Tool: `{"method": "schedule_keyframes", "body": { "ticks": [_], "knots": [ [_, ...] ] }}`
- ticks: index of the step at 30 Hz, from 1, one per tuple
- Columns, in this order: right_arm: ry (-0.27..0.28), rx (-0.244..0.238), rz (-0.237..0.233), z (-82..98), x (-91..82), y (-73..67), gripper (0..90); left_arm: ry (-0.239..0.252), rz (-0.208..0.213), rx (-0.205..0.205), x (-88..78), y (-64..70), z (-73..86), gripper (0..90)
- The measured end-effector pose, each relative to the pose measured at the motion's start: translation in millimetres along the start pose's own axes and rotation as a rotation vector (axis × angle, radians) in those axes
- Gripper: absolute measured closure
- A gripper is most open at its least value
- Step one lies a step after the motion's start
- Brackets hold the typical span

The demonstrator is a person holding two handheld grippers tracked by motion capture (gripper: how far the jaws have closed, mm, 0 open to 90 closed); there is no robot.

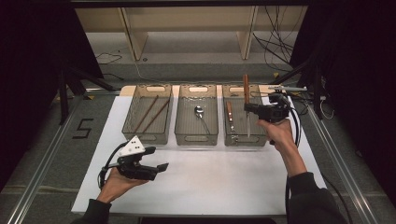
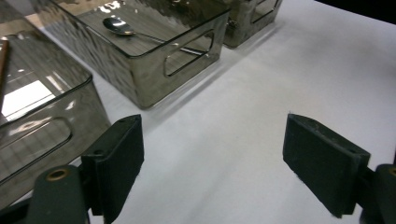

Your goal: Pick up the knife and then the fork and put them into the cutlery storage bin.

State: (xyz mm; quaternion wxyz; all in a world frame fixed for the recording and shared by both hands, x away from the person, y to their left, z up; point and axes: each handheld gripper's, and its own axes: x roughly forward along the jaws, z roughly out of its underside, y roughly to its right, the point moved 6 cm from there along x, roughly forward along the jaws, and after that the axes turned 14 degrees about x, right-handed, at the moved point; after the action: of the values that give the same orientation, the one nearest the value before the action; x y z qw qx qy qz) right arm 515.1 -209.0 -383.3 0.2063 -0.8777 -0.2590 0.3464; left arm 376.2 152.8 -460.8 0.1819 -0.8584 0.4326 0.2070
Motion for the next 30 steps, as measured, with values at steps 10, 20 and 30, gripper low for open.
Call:
{"method": "schedule_keyframes", "body": {
  "ticks": [10,20,30],
  "knots": [
    [-0.034,0.139,0.078,-22.8,34.4,29.8,81.5,-0.002,-0.038,-0.035,-1.6,-0.3,19.8,19.2],
    [-0.075,0.161,0.157,-15.9,57.6,44.9,81.5,-0.002,-0.047,-0.033,-2.0,0.6,22.9,19.0],
    [-0.143,0.135,0.239,-1.8,78.6,48.8,81.3,-0.017,-0.044,-0.032,-0.1,2.2,26.2,18.5]
  ]
}}
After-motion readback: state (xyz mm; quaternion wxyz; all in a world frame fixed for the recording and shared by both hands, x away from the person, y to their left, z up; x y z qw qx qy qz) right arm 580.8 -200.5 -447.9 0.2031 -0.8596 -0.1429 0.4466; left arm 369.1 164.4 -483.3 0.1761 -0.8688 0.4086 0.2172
